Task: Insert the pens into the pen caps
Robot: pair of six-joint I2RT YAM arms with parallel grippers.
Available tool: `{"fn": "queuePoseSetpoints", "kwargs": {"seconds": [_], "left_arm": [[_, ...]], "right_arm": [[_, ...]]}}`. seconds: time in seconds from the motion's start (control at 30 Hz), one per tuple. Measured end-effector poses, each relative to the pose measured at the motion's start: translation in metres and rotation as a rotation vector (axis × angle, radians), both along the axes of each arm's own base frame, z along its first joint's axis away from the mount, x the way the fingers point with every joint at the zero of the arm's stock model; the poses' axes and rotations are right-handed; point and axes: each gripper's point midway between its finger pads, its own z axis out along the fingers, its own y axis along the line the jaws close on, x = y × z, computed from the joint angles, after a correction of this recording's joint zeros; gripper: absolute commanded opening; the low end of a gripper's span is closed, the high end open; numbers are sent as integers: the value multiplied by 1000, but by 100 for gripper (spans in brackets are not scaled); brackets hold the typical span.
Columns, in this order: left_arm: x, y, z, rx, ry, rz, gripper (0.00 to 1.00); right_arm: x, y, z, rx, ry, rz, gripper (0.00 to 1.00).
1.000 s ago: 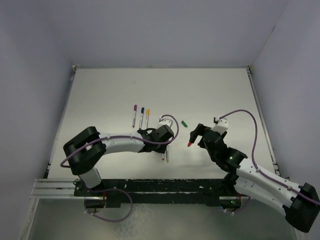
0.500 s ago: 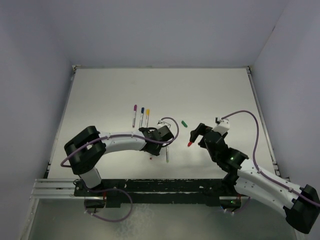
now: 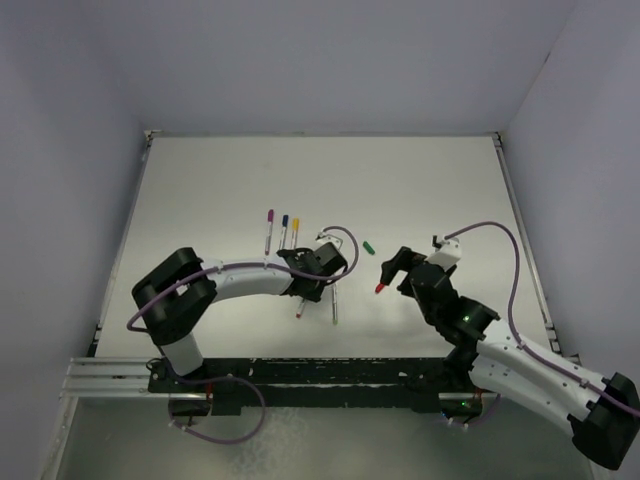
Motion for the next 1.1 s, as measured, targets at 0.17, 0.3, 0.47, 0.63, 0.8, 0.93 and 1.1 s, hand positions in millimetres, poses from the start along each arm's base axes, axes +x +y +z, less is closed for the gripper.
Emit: {"fn": "queuePoseSetpoints", "kwargs": {"seconds": [0.17, 0.3, 0.47, 0.63, 0.8, 0.93, 1.1], "left_arm": [[14, 2, -1, -61, 2, 42, 36], [12, 2, -1, -81, 14, 40, 35], [8, 5, -2, -85, 24, 37, 34], [0, 14, -2, -88, 39, 44, 33], [-6, 20, -2, -90, 53, 42, 33], [-6, 20, -3, -90, 53, 42, 28], [-2, 13, -4, -91, 53, 39, 0]], "right_arm": [[-1, -1, 1, 1, -2, 0, 98], [-4, -5, -2, -15, 12, -3, 98], [-5, -6, -4, -22, 18, -3, 98], [-3, -5, -3, -28, 23, -4, 98], [-3, -4, -7, -39, 35, -4, 98], [-2, -3, -9, -46, 42, -3, 98], [-2, -3, -10, -49, 45, -4, 98]]}}
